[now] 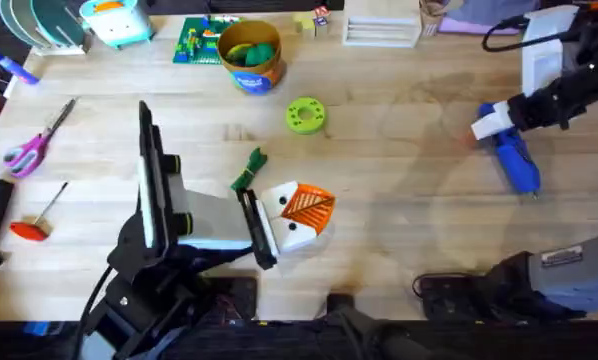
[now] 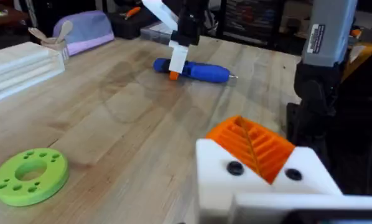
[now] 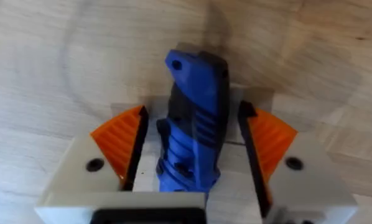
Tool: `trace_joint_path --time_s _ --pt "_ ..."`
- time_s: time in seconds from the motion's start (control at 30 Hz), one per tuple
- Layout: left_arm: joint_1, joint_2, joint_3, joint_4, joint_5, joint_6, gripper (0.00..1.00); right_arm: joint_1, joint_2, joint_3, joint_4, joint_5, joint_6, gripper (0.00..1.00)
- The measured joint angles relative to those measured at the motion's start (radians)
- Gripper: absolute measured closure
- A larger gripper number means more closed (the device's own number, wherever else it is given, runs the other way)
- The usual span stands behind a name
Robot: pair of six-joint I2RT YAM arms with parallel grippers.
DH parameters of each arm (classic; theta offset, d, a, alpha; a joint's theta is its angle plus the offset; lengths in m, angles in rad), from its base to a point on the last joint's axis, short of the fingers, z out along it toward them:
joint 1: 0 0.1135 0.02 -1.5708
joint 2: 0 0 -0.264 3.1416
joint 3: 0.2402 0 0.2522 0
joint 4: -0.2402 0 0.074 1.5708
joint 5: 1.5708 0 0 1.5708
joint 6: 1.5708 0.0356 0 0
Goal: Pick up the gripper from the table and insert it into the empty holder that is missing its gripper. Then pick up a screw, insert it into the mounting hole, and use the screwdriver to tighten it. Finally, clean up the table by picking up the vegetable and placing it into the bucket.
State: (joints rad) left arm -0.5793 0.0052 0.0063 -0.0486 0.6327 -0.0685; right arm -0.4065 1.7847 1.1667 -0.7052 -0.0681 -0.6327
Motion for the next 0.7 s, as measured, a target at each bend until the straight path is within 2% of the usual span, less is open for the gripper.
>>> trace_joint_path --time_s 0.13,0.23,0.63,0.7 --pt "0.000 0.000 0.000 0.000 0.000 0.000 0.993 0.000 0.001 0.000 0.002 0.000 0.000 0.202" --pt "0.000 0.000 0.000 0.000 0.000 0.000 0.993 0.000 0.006 0.003 0.003 -0.003 0.000 0.318" --pt "0.000 0.000 0.000 0.000 0.000 0.000 0.993 -0.003 0.018 0.016 0.002 0.000 0.000 0.682" --pt "0.000 0.000 0.000 0.000 0.000 0.000 0.993 -0.003 0.018 0.016 -0.002 0.001 0.000 0.773"
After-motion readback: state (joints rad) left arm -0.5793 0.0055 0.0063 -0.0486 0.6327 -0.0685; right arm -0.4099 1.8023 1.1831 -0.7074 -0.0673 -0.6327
